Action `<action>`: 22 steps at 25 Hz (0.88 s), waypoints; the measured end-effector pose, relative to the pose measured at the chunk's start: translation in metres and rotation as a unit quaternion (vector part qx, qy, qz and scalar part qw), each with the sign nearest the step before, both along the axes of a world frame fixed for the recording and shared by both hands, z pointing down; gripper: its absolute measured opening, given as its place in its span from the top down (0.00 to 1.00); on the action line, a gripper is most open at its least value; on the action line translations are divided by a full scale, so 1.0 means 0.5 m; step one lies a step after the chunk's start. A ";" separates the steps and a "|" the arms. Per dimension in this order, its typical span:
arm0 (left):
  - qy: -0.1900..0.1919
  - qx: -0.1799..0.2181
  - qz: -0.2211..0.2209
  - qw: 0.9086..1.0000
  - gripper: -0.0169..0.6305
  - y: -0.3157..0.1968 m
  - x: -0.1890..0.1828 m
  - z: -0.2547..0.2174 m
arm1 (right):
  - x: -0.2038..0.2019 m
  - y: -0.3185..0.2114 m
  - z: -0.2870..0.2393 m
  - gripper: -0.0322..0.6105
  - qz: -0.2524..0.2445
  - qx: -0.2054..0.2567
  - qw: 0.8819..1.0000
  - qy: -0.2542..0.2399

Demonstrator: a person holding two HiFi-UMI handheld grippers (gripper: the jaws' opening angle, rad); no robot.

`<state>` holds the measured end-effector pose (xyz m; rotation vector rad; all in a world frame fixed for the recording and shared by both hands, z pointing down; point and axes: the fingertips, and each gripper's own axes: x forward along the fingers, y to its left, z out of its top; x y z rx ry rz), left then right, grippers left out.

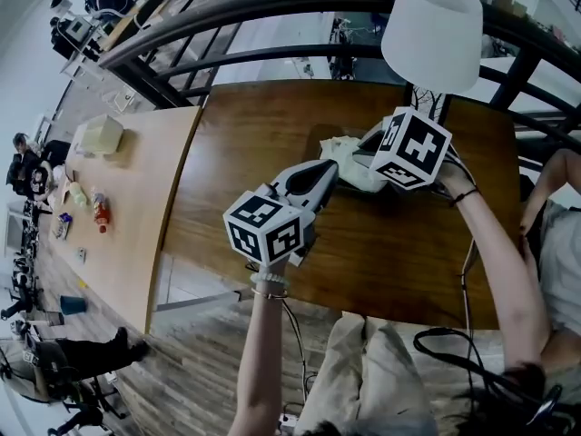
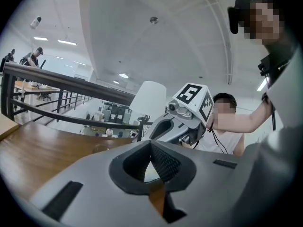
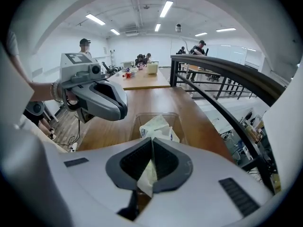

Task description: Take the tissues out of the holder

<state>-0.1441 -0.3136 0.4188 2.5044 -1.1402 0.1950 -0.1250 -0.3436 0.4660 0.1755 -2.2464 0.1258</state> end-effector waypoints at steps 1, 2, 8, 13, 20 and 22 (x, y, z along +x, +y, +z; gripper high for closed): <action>-0.001 0.004 0.001 1.000 0.96 0.000 0.002 -0.008 | 0.003 -0.002 -0.012 0.93 0.004 0.003 1.000 -0.008; -0.001 0.008 0.001 1.000 0.96 -0.001 0.003 -0.016 | 0.006 -0.004 -0.026 0.93 0.008 0.005 1.000 -0.017; -0.006 0.027 0.008 1.000 0.96 0.005 0.013 -0.069 | 0.022 -0.003 -0.121 0.93 0.019 0.021 0.998 -0.062; -0.006 0.050 0.017 0.999 0.96 0.021 0.032 -0.117 | 0.043 0.012 -0.185 0.93 0.025 0.037 0.995 -0.089; -0.006 0.069 0.039 0.997 0.96 0.058 0.050 -0.149 | 0.064 0.044 -0.244 0.93 0.044 0.052 0.989 -0.131; -0.003 0.067 0.047 0.997 0.96 0.073 0.064 -0.149 | 0.081 0.058 -0.255 0.93 0.050 0.055 0.988 -0.139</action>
